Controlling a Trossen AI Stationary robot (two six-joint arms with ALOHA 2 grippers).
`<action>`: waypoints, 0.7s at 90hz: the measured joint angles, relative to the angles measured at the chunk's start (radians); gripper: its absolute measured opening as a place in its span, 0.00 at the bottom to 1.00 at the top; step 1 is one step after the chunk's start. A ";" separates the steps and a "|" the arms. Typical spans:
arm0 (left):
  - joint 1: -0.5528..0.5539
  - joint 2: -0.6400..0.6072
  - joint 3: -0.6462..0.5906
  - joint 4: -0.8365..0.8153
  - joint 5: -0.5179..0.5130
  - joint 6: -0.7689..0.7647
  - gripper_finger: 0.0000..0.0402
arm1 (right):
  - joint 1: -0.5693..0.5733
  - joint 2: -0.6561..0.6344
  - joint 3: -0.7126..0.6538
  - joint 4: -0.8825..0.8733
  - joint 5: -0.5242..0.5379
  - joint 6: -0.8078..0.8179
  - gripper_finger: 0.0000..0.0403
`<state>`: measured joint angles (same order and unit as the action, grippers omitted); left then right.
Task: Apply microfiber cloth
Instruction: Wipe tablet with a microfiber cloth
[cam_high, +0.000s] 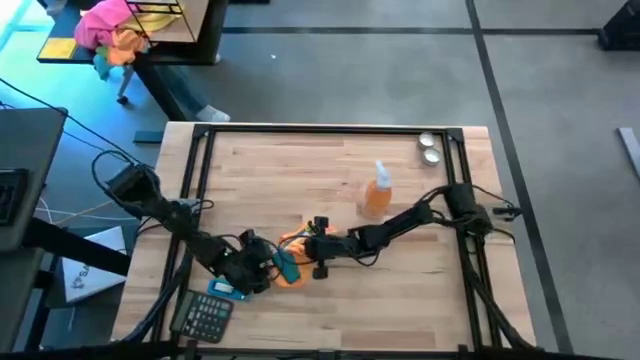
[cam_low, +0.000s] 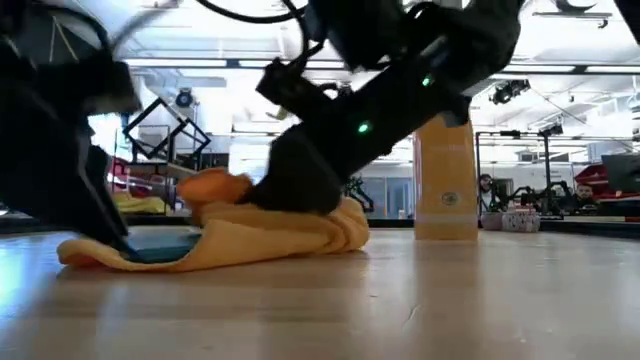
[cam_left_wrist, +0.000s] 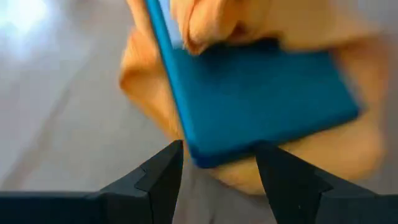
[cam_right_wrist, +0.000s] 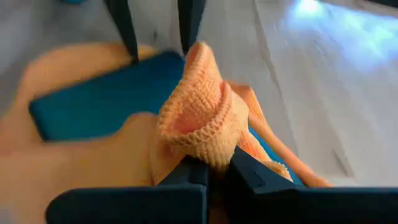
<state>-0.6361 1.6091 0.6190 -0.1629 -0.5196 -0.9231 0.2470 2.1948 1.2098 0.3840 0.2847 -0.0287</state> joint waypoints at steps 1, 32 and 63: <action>0.005 0.003 0.000 0.001 0.008 0.001 0.46 | 0.000 0.005 0.004 0.006 -0.004 0.004 0.00; 0.027 0.018 0.001 0.009 0.029 0.027 0.46 | -0.030 0.085 0.017 0.254 -0.172 0.138 0.00; 0.033 0.020 0.000 0.005 0.021 0.038 0.46 | -0.028 0.197 0.047 0.376 -0.243 0.183 0.00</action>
<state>-0.6033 1.6295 0.6189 -0.1583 -0.4985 -0.8846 0.2189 2.3920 1.2565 0.7598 0.0421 0.1542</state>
